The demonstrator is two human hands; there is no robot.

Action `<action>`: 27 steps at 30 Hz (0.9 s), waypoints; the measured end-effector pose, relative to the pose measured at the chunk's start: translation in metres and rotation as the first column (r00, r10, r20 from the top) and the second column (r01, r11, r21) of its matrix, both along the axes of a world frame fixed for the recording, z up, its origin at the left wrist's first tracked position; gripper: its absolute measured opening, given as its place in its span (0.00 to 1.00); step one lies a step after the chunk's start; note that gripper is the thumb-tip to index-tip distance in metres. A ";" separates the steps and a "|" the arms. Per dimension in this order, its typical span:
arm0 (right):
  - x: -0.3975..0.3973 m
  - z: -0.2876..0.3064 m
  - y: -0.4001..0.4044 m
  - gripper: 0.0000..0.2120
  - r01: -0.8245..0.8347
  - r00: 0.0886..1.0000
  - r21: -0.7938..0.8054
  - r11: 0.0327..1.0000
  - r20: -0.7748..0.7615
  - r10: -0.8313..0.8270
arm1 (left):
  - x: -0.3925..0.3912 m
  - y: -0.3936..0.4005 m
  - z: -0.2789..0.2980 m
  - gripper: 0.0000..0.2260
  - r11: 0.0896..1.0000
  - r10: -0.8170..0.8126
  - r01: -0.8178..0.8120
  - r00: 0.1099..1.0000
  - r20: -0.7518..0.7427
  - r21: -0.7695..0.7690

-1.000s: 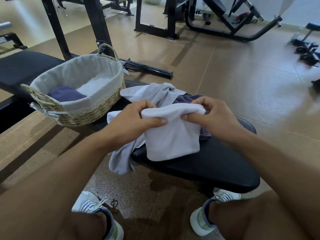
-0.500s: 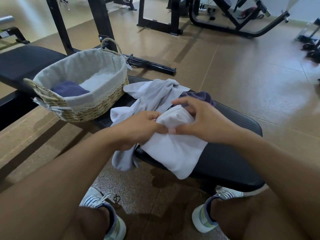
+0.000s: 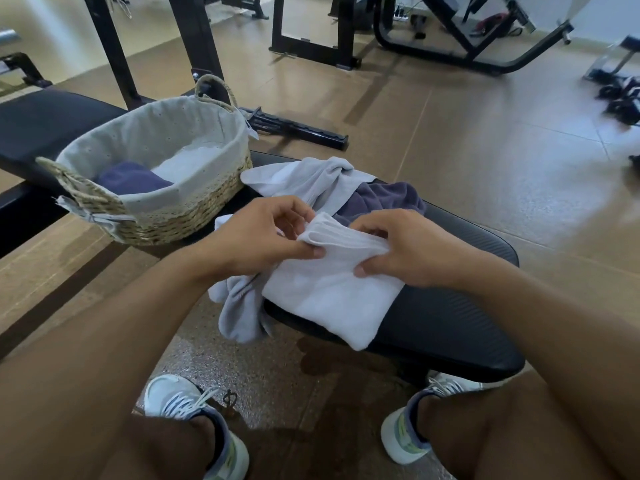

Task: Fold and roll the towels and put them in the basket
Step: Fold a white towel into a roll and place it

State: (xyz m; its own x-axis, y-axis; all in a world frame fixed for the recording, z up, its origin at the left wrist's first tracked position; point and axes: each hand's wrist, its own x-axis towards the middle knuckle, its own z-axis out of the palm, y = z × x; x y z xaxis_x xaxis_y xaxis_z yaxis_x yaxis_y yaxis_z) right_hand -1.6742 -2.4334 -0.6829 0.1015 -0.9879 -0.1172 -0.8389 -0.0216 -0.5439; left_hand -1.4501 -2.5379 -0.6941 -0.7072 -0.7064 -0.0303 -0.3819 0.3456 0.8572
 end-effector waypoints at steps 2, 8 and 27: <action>0.003 0.002 -0.001 0.17 0.008 1.000 -0.029 1.000 -0.007 -0.008 | -0.002 -0.001 -0.001 0.11 0.997 -0.033 0.034 0.999 0.020 -0.062; 0.004 -0.001 -0.005 0.15 0.067 0.987 0.137 0.988 -0.156 -0.045 | -0.002 -0.009 -0.007 0.12 0.972 -0.048 0.066 0.995 0.086 -0.224; -0.003 -0.053 -0.023 0.21 -0.155 0.897 -0.601 0.784 -0.418 -0.143 | -0.019 -0.021 -0.040 0.17 0.736 0.061 0.054 0.988 0.145 -0.675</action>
